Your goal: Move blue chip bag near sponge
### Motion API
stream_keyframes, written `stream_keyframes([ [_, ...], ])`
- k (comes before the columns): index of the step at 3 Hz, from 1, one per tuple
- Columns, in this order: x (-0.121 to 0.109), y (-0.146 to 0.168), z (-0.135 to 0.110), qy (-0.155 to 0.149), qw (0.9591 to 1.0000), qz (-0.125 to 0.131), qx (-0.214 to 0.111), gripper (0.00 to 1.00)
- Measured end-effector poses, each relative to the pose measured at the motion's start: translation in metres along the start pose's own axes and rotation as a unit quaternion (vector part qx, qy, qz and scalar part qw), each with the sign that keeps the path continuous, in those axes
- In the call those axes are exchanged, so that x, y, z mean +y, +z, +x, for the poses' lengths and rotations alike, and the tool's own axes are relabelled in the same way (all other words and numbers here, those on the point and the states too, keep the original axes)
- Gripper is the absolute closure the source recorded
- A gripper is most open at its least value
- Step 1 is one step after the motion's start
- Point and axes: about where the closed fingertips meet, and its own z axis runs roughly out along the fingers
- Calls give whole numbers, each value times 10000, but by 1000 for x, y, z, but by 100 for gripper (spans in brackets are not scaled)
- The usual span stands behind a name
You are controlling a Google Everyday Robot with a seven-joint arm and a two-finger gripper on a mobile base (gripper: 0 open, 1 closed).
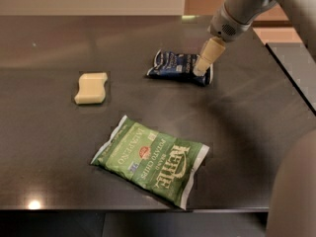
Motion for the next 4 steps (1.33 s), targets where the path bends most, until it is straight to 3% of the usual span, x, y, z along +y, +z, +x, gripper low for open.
stream_keyframes([
  [3,-16,64,-6,-176,9995,-201,139,4],
  [4,-14,74,-8,-248,9991,-278,181,35],
])
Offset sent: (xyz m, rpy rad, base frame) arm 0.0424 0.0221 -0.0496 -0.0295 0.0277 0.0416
